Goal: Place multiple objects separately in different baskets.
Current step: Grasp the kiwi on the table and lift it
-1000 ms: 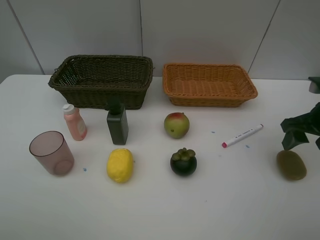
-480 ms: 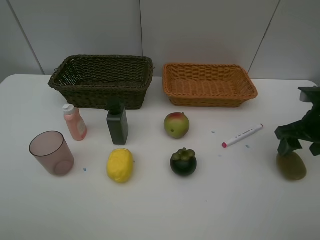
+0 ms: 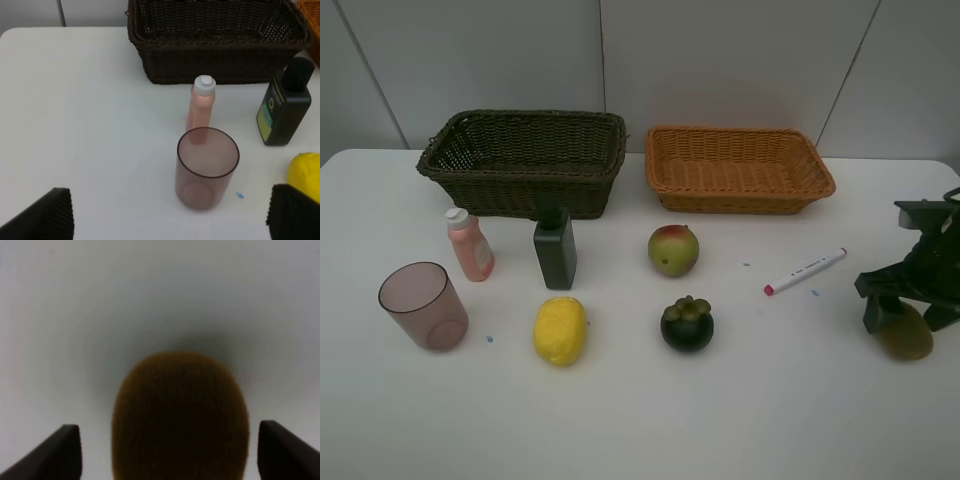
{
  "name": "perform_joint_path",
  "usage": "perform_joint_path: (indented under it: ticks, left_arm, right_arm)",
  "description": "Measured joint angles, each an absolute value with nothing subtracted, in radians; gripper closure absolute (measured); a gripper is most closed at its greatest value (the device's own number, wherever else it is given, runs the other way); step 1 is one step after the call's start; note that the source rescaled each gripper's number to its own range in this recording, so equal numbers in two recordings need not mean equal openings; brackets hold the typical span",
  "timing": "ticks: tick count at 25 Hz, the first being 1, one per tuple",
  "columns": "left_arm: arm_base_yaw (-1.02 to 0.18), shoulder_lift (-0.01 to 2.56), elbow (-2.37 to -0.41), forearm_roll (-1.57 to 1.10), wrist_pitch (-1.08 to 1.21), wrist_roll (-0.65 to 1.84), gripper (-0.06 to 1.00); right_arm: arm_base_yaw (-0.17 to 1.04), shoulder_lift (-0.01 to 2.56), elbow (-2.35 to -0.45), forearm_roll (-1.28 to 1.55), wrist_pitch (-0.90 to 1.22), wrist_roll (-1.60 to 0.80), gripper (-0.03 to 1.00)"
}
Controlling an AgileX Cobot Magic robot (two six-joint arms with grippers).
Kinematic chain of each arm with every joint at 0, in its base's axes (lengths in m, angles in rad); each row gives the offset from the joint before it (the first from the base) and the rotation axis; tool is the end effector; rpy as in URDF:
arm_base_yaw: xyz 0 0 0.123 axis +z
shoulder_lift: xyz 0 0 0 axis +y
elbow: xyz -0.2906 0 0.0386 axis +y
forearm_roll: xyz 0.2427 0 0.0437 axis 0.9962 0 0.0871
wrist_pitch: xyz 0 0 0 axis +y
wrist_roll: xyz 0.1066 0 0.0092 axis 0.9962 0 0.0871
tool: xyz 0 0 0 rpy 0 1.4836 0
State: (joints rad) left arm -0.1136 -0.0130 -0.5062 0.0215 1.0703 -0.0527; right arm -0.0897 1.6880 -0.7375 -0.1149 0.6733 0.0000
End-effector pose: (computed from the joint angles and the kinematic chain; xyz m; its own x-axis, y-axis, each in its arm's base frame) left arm -0.0062 0.0027 0.2682 -0.4482 0.0085 -0.8939 0.0777 0.9965 -0.0295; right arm 0.2511 -0.0303 0.1284 -0.9995 -0.0001 -0.0308 0.0022 0.9972 -0.0745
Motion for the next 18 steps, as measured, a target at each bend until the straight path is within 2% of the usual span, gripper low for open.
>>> perform_joint_path:
  ticks: [7,13,15,17,18]
  left_arm:
    - [-0.114,-0.013,-0.506,0.021,1.070,-0.053,-0.06]
    - [-0.114,-0.013,-0.506,0.021,1.070,-0.053,-0.06]
    - [-0.114,-0.013,-0.506,0.021,1.070,-0.053,-0.06]
    - [-0.114,-0.013,-0.506,0.021,1.070,-0.053,-0.06]
    - [-0.114,-0.013,-0.506,0.021,1.070,-0.053,-0.06]
  right_arm:
    - [-0.090,1.725,-0.738,-0.115,0.674,0.000,0.25]
    - [-0.090,1.726,-0.738,-0.115,0.674,0.000,0.31]
    - [-0.090,1.726,-0.738,-0.115,0.674,0.006,0.35]
    - [-0.090,1.726,-0.738,-0.115,0.675,0.006,0.45]
    - [-0.090,1.726,-0.738,-0.115,0.675,0.006,0.46]
